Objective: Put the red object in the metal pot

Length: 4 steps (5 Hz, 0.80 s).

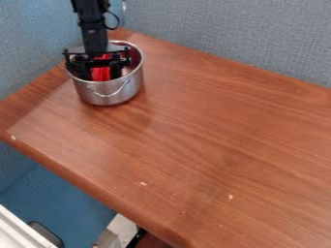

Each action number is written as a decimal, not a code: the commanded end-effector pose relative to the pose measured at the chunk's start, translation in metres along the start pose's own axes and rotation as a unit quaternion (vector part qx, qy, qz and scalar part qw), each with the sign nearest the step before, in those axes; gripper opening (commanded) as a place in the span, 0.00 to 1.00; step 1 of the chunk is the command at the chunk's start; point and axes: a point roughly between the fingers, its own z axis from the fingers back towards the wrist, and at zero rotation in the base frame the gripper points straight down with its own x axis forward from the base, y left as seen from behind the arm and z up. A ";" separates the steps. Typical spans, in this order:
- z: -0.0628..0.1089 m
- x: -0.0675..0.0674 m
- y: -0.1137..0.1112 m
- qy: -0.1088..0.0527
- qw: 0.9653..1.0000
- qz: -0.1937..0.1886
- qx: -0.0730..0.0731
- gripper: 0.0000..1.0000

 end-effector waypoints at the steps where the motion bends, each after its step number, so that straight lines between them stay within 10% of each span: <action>1: 0.018 0.006 0.005 -0.039 0.999 0.002 -0.004 0.00; 4: 0.016 -0.008 0.002 -0.047 0.997 0.053 0.000 0.00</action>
